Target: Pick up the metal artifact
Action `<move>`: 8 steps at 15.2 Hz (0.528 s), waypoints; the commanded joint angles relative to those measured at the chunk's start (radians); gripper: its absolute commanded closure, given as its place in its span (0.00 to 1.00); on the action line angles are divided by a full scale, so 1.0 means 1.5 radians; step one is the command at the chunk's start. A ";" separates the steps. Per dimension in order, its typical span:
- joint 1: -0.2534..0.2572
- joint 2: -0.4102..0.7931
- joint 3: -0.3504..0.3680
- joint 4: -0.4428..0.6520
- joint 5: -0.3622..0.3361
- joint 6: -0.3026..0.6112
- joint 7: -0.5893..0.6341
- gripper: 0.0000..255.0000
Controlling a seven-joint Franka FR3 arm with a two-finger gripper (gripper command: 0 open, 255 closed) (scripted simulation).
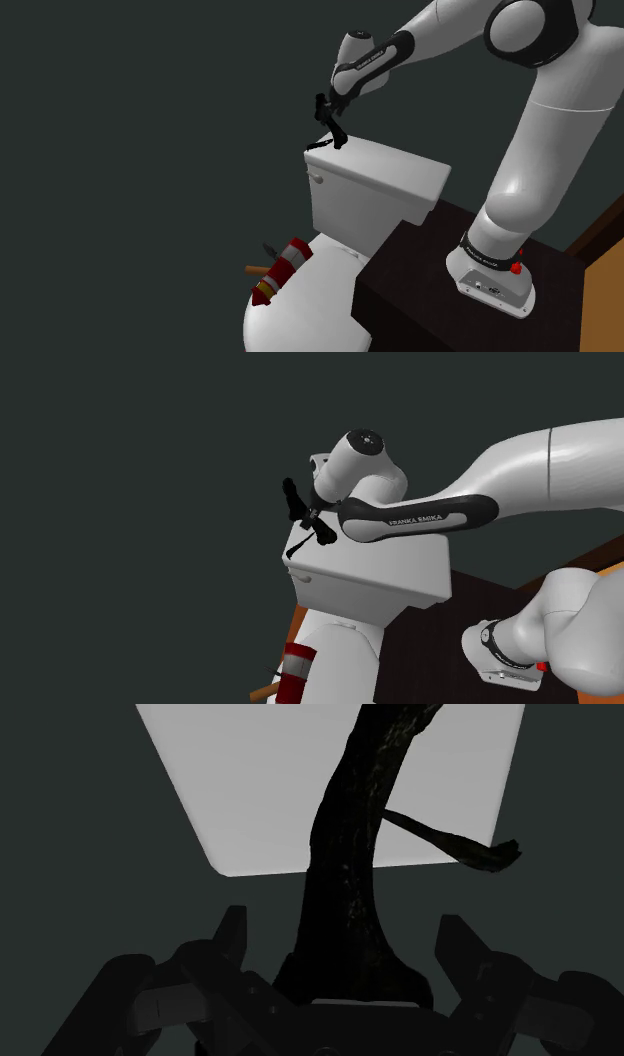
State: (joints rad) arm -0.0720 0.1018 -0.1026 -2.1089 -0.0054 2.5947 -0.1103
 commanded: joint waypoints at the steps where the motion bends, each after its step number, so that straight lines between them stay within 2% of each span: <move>1: -0.002 0.011 0.000 -0.008 0.003 0.020 -0.004 0.00; 6: -0.002 0.024 0.000 -0.017 0.005 0.041 -0.005 0.00; 7: -0.002 0.023 0.000 -0.017 0.005 0.041 -0.005 1.00; 8: -0.002 0.023 0.000 -0.017 0.005 0.041 -0.005 1.00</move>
State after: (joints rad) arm -0.0750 0.1362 -0.1022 -2.1339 0.0024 2.6555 -0.1179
